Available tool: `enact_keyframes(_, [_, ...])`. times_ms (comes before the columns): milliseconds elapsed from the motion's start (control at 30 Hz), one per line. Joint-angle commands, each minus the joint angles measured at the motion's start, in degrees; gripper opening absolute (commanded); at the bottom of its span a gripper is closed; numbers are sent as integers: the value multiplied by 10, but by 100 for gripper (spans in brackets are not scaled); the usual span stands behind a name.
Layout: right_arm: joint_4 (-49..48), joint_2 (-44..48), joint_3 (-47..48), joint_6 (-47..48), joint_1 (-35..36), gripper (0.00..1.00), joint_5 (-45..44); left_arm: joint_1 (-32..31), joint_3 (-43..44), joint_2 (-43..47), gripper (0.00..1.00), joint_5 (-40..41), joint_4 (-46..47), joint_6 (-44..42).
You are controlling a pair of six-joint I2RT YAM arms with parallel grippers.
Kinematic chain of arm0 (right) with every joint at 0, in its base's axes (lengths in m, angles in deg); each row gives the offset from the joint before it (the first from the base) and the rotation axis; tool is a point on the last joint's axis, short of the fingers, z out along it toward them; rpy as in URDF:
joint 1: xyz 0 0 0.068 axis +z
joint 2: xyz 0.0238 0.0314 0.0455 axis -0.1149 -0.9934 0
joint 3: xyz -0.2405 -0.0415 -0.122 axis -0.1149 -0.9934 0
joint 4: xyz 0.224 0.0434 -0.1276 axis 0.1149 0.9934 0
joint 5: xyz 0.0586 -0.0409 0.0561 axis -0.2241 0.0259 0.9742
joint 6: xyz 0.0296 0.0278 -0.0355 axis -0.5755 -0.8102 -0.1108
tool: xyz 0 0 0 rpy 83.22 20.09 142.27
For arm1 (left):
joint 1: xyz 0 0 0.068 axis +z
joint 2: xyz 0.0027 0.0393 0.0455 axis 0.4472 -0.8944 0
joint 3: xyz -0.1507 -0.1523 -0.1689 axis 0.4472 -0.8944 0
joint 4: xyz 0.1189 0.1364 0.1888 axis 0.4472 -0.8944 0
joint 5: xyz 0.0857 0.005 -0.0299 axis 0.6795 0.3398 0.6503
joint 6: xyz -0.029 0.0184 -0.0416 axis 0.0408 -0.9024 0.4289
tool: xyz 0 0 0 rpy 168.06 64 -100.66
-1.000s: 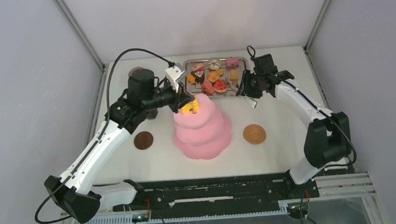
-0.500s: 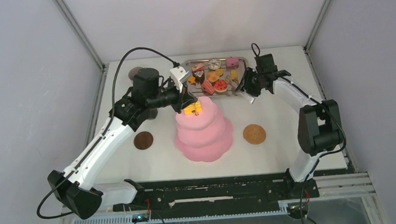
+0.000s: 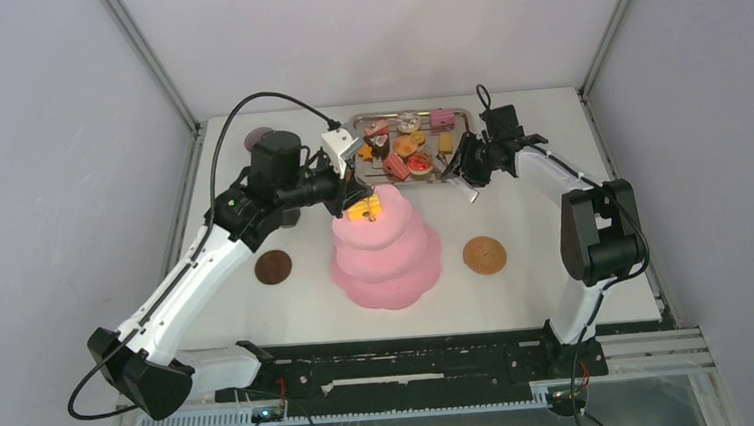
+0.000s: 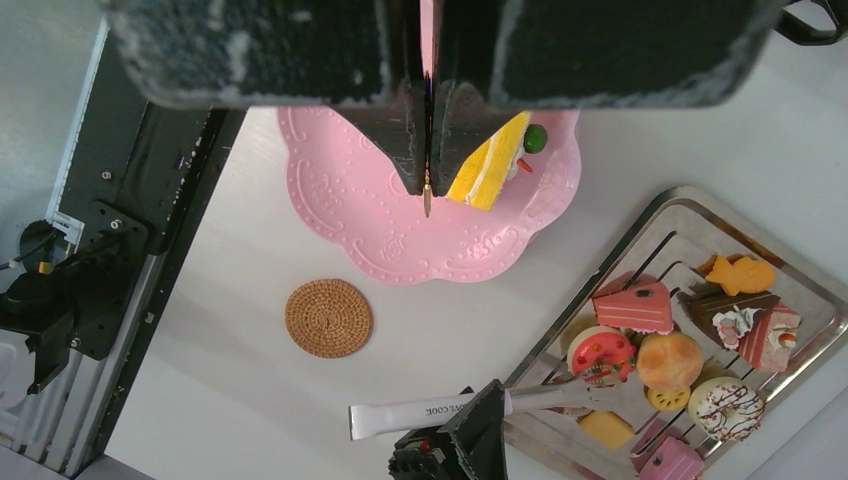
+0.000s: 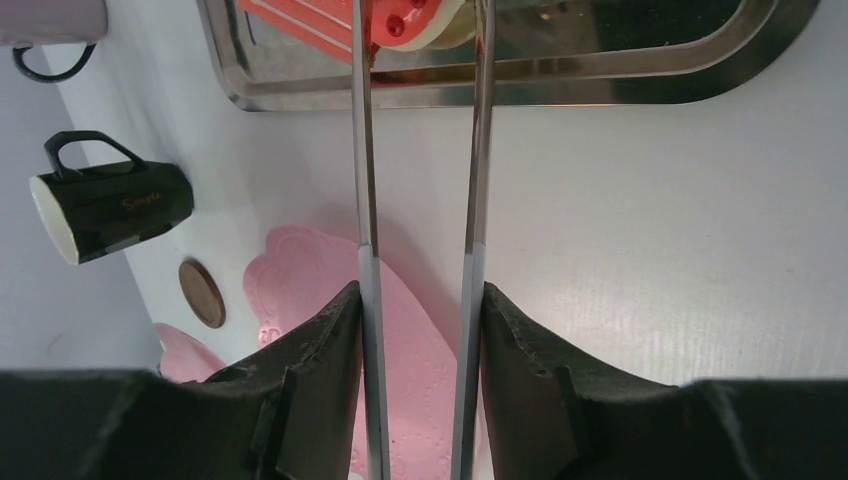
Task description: Serve the afternoon tea
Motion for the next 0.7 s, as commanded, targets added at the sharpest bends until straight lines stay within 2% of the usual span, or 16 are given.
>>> enact_keyframes(0, [-43,11,27,-12,-1,50,29,-4,43,18,0,5,-2,-13])
enact_keyframes(267, [-21,12,26,3,0,50,21,-3,54,8,2,-1,-1,-10])
enact_keyframes(333, [-23,7,27,0,-1,50,28,-3,60,1,9,-7,-4,-7])
enact_keyframes(433, [-26,7,26,-3,-3,45,39,-3,71,-8,24,-12,-13,-5])
enact_keyframes(500, [-25,13,26,-2,-3,37,37,-3,77,-11,34,-10,-17,-3])
enact_keyframes(667, [-17,35,27,1,-6,18,32,-3,81,-8,50,0,-15,2])
